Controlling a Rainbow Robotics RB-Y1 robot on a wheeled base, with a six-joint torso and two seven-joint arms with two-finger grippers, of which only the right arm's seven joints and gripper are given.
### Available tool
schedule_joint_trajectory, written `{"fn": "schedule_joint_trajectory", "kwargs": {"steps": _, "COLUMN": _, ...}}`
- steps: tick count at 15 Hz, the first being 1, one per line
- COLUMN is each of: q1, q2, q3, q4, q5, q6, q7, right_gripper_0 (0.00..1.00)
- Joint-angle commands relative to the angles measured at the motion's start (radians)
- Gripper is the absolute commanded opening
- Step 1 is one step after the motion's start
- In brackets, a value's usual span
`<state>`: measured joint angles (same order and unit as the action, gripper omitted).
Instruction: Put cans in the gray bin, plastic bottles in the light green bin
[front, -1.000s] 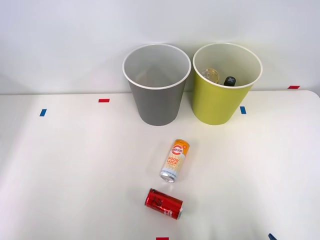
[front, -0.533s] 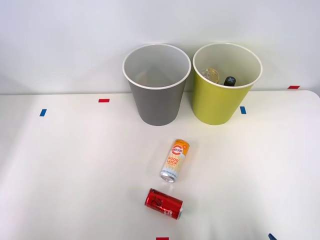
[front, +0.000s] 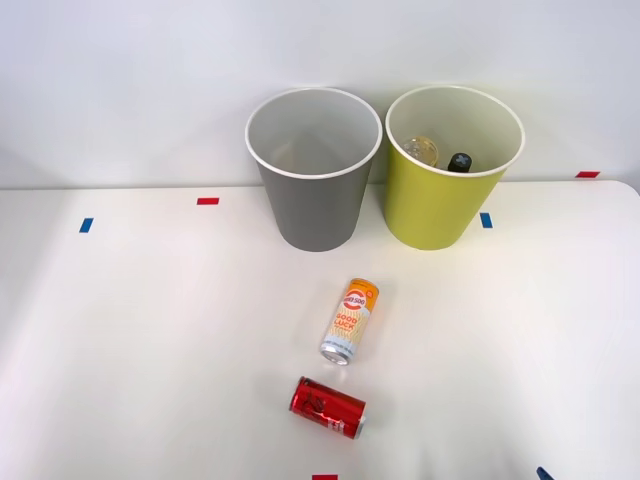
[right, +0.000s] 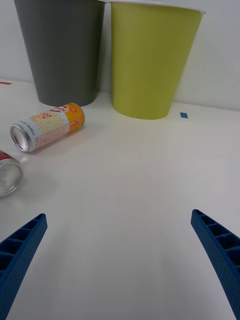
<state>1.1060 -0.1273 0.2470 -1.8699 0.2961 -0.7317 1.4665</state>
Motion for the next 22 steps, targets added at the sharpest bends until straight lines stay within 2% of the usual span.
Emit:
{"fn": "schedule_joint_trajectory", "kwargs": {"steps": 1, "q1": 0.000, "q2": 0.000, "q3": 0.000, "q4": 0.000, "q5": 0.000, "q6": 0.000, "q7": 0.000, "right_gripper_0": 1.00}}
{"fn": "schedule_joint_trajectory", "kwargs": {"steps": 8, "q1": 0.000, "q2": 0.000, "q3": 0.000, "q4": 0.000, "q5": 0.000, "q6": 0.000, "q7": 0.000, "right_gripper_0": 1.00}}
{"fn": "schedule_joint_trajectory", "kwargs": {"steps": 9, "q1": -0.026, "q2": 0.003, "q3": -0.008, "q4": 0.034, "q5": 0.000, "q6": 0.015, "q7": 0.000, "right_gripper_0": 1.00}}
{"fn": "schedule_joint_trajectory", "kwargs": {"steps": 12, "q1": -0.040, "q2": -0.032, "q3": -0.003, "q4": -0.002, "q5": -0.002, "q6": 0.008, "q7": 0.011, "right_gripper_0": 1.00}}
{"fn": "schedule_joint_trajectory", "kwargs": {"steps": 14, "q1": -0.043, "q2": -0.094, "q3": 0.017, "q4": -0.072, "q5": -0.005, "q6": 0.087, "q7": 0.014, "right_gripper_0": 1.00}}
{"fn": "schedule_joint_trajectory", "kwargs": {"steps": 17, "q1": -0.043, "q2": -0.224, "q3": 0.058, "q4": -0.273, "q5": -0.054, "q6": 0.359, "q7": 0.014, "right_gripper_0": 1.00}}
{"fn": "schedule_joint_trajectory", "kwargs": {"steps": 21, "q1": -0.114, "q2": -0.393, "q3": 0.086, "q4": -0.460, "q5": -0.212, "q6": 0.690, "q7": 0.005, "right_gripper_0": 1.00}}
{"fn": "schedule_joint_trajectory", "kwargs": {"steps": 22, "q1": -0.150, "q2": -0.456, "q3": 0.086, "q4": -0.512, "q5": -0.256, "q6": 0.801, "q7": -0.002, "right_gripper_0": 1.00}}
